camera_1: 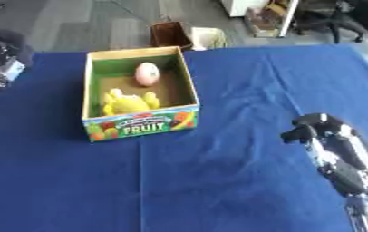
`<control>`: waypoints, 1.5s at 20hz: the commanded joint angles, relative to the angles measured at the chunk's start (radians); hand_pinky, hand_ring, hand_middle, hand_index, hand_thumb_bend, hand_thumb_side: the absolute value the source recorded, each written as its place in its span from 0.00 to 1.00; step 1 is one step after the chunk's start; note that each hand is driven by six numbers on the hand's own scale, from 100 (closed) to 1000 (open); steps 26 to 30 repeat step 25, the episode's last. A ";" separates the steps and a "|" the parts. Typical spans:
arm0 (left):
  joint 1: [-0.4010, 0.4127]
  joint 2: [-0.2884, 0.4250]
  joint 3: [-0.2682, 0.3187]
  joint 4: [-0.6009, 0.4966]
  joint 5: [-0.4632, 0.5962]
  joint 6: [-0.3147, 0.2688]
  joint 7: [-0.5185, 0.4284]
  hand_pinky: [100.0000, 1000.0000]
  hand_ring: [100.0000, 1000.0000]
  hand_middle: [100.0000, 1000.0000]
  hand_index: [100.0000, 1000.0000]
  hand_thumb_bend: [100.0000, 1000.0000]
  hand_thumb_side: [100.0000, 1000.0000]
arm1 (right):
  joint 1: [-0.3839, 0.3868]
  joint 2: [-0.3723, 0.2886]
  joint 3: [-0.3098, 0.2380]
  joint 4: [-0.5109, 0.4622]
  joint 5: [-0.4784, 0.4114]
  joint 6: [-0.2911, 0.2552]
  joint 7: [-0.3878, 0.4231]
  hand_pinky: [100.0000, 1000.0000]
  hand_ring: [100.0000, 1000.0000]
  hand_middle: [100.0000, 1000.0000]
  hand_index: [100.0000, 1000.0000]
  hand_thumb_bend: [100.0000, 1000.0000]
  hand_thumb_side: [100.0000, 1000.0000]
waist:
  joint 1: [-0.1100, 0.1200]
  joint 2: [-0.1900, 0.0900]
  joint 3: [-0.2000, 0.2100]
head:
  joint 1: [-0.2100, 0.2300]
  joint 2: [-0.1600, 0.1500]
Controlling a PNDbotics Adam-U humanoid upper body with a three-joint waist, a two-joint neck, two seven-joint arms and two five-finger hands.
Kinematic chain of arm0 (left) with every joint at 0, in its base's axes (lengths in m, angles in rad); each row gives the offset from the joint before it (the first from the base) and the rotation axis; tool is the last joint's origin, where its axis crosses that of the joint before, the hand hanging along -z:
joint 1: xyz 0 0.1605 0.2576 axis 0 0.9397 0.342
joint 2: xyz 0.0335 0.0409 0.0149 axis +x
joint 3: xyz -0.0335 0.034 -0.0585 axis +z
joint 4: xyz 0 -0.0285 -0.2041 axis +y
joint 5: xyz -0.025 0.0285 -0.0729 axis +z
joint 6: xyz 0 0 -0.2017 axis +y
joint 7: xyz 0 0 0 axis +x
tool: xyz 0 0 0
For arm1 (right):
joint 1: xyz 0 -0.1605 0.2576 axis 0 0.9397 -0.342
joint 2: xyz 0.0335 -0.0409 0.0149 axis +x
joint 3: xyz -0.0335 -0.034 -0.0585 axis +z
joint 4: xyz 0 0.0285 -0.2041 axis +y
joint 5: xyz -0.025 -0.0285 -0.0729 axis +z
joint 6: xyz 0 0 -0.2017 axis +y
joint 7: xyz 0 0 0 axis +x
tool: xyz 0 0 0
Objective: Pick up objects on the table and place them in the box.
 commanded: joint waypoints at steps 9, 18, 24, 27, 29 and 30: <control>0.143 -0.109 0.081 -0.094 -0.037 0.038 0.067 0.52 0.45 0.47 0.64 0.36 0.39 | -0.003 -0.009 0.000 -0.009 -0.002 -0.002 0.002 0.61 0.47 0.37 0.61 0.00 0.27 | -0.010 -0.019 0.014 | 0.092 0.098; 0.162 -0.145 0.073 -0.088 -0.047 0.046 0.053 0.52 0.45 0.47 0.64 0.36 0.40 | 0.000 -0.007 0.005 -0.006 0.000 -0.003 0.005 0.61 0.47 0.37 0.61 0.00 0.27 | -0.014 -0.024 0.021 | 0.107 0.109; 0.169 -0.149 0.069 -0.087 -0.049 0.045 0.044 0.51 0.45 0.47 0.64 0.36 0.40 | 0.001 -0.007 0.005 -0.006 -0.001 -0.002 0.004 0.61 0.47 0.37 0.61 0.00 0.27 | -0.012 -0.030 0.020 | 0.107 0.109; 0.169 -0.148 0.067 -0.087 -0.049 0.045 0.042 0.52 0.45 0.47 0.64 0.36 0.40 | 0.001 -0.007 0.004 -0.006 -0.001 -0.002 0.004 0.61 0.47 0.37 0.61 0.00 0.27 | -0.011 -0.031 0.019 | 0.105 0.109; 0.169 -0.148 0.067 -0.087 -0.049 0.045 0.042 0.52 0.45 0.47 0.64 0.36 0.40 | 0.001 -0.007 0.004 -0.006 -0.001 -0.002 0.004 0.61 0.47 0.37 0.61 0.00 0.27 | -0.011 -0.031 0.019 | 0.105 0.109; 0.169 -0.148 0.067 -0.087 -0.049 0.045 0.042 0.52 0.45 0.47 0.64 0.36 0.40 | 0.001 -0.007 0.004 -0.006 -0.001 -0.002 0.004 0.61 0.47 0.37 0.61 0.00 0.27 | -0.011 -0.031 0.019 | 0.105 0.109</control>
